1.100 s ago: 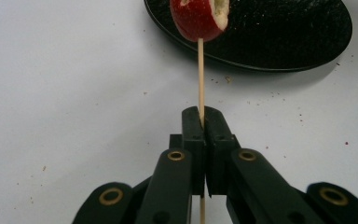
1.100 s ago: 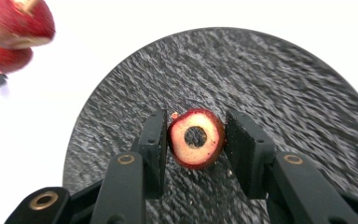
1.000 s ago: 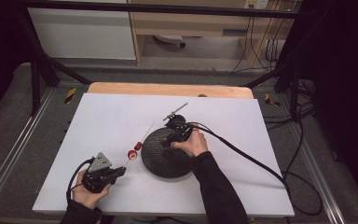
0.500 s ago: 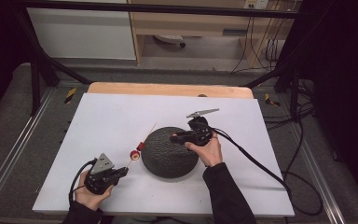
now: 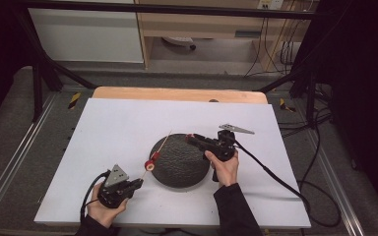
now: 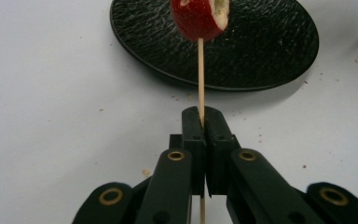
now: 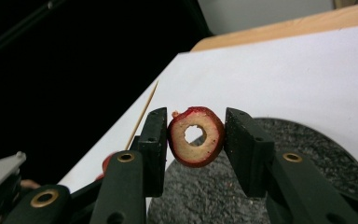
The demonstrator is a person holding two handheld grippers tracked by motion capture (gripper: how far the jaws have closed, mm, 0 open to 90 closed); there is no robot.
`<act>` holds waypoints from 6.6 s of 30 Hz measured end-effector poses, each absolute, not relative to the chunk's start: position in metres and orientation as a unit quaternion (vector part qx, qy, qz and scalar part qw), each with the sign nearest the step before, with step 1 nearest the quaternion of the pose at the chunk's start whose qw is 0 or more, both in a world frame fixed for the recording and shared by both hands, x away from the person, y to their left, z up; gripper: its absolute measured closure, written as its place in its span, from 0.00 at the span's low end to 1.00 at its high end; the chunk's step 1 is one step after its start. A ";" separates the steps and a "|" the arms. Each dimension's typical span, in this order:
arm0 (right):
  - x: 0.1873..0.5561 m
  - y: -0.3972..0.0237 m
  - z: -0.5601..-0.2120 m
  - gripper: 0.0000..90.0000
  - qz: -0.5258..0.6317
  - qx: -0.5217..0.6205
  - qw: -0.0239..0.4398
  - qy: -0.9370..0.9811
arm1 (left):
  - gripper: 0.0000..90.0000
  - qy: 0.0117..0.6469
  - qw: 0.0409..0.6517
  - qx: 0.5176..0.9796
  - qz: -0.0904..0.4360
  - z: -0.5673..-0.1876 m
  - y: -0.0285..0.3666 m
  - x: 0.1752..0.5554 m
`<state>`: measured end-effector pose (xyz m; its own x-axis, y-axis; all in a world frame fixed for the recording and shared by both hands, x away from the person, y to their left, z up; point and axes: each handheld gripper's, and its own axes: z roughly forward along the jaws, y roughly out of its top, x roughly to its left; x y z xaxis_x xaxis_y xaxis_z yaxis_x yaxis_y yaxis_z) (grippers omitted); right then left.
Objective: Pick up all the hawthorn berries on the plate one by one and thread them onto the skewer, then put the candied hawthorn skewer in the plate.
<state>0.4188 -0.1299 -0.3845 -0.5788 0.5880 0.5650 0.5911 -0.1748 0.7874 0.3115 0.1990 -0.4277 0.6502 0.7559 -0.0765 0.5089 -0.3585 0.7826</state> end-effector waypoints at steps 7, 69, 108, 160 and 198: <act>0.417 -0.131 -0.387 0.67 -0.657 -0.458 -0.018 -0.598 | 0.98 0.392 0.418 0.807 0.142 -0.428 0.188 0.308; 0.421 -0.112 -0.410 0.68 -0.737 -0.448 -0.038 -0.505 | 0.98 0.392 0.433 0.803 0.120 -0.432 0.167 0.301; 0.392 -0.091 -0.439 0.69 -0.710 -0.442 0.002 -0.549 | 0.98 0.417 0.450 0.782 0.108 -0.434 0.156 0.309; 0.387 -0.194 -0.438 0.01 -0.437 -0.383 -0.114 -0.806 | 0.98 0.402 0.428 0.802 0.110 -0.417 0.180 0.324; 0.367 -0.238 -0.455 0.02 -0.435 -0.388 -0.107 -0.805 | 0.98 0.420 0.333 0.839 0.091 -0.407 0.131 0.382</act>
<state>0.3674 -0.2384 -0.4554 -0.6757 0.7185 0.1650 0.5320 0.3204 0.7838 0.3820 0.1310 -0.4073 0.6313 0.7651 -0.1268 0.6437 -0.4257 0.6360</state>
